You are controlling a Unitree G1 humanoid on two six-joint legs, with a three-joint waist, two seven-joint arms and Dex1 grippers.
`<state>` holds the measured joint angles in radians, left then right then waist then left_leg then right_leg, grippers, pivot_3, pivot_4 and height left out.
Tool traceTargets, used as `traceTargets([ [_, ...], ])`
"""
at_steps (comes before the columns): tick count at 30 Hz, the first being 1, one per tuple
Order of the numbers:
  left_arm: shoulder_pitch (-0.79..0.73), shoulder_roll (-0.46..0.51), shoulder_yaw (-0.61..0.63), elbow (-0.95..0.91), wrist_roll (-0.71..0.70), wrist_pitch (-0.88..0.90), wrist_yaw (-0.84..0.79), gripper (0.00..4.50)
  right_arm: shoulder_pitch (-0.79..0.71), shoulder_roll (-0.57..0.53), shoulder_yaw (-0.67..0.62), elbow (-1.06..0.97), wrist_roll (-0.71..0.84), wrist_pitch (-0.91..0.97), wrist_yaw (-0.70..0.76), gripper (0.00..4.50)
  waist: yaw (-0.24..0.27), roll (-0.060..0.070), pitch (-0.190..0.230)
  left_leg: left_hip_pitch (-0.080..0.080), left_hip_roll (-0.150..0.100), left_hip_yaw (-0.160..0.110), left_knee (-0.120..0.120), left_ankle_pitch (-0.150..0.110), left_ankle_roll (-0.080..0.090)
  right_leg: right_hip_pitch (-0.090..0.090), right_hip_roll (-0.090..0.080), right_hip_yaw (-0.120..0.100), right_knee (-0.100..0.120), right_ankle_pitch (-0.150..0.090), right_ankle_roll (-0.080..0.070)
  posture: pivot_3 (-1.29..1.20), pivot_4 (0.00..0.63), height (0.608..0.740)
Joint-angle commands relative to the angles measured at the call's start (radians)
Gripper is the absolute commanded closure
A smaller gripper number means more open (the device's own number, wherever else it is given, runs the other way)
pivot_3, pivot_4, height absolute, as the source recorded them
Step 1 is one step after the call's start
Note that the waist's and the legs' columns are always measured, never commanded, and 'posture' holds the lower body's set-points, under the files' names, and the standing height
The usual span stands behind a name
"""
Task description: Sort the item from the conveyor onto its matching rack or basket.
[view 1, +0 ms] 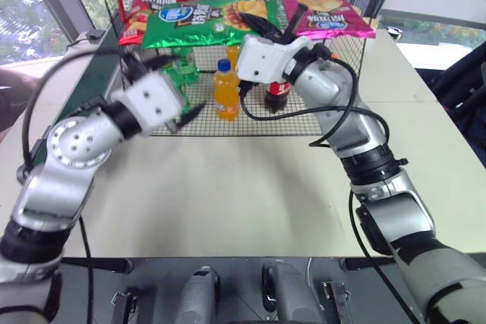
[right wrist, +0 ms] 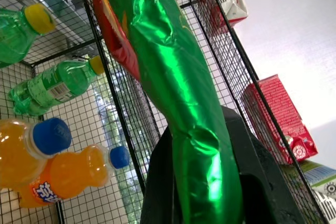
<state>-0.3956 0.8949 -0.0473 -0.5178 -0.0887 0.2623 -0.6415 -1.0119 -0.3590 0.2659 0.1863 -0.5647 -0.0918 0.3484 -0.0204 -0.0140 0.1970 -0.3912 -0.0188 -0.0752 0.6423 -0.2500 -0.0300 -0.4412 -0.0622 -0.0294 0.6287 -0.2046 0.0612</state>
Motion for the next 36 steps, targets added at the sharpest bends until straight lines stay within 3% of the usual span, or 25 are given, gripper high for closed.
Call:
traceTargets([
  [1, -0.019, 0.021, 0.027, -0.030, 0.042, -0.038, -0.021, 0.09, -0.019, 0.001, -0.008, -0.021, 0.011, -0.010, -0.014, 4.50, 0.002, 0.000, 0.000, 0.000, 0.000, 0.000, 0.000, 0.000, 0.000, 0.000, 0.000, 0.000, 0.000, 0.000, -0.001, 0.00, 0.150, 0.740],
  [15, -0.203, -0.055, -0.031, 0.220, 0.398, -0.246, 0.155, 0.09, -0.025, 0.016, -0.001, -0.010, 0.011, -0.020, -0.021, 4.50, 0.000, 0.000, 0.000, 0.000, 0.000, 0.000, 0.001, 0.000, 0.000, 0.001, 0.000, 0.000, 0.001, 0.001, 0.001, 0.00, 0.150, 0.740],
  [21, -0.282, -0.145, -0.096, 0.411, 0.537, -0.356, 0.281, 0.09, -0.023, 0.013, 0.003, -0.015, -0.002, -0.025, -0.028, 4.50, 0.004, 0.000, 0.000, 0.000, 0.000, 0.000, 0.002, 0.000, 0.000, 0.001, 0.000, 0.000, 0.001, 0.001, 0.001, 0.00, 0.150, 0.740],
  [32, -0.438, -0.259, -0.135, 0.578, 0.613, -0.460, 0.360, 0.09, -0.001, 0.012, 0.010, -0.043, -0.006, -0.012, -0.018, 4.50, 0.000, -0.001, 0.000, 0.000, 0.000, 0.001, 0.002, 0.000, 0.000, 0.001, 0.000, 0.000, 0.002, 0.002, 0.002, 0.00, 0.150, 0.740],
  [35, -0.445, -0.268, -0.135, 0.588, 0.616, -0.465, 0.354, 0.78, 0.001, 0.012, 0.010, -0.045, -0.008, -0.012, -0.017, 4.50, 0.001, -0.001, 0.000, 0.000, 0.000, 0.001, 0.002, 0.000, 0.000, 0.001, 0.000, 0.000, 0.002, 0.002, 0.002, 0.00, 0.150, 0.740],
  [36, -0.444, -0.269, -0.134, 0.588, 0.615, -0.465, 0.351, 1.23, 0.003, 0.012, 0.011, -0.048, -0.008, -0.011, -0.016, 4.50, 0.001, -0.001, 0.000, 0.000, 0.000, 0.001, 0.003, 0.000, 0.000, 0.001, 0.000, 0.000, 0.002, 0.002, 0.002, 0.00, 0.150, 0.740],
])
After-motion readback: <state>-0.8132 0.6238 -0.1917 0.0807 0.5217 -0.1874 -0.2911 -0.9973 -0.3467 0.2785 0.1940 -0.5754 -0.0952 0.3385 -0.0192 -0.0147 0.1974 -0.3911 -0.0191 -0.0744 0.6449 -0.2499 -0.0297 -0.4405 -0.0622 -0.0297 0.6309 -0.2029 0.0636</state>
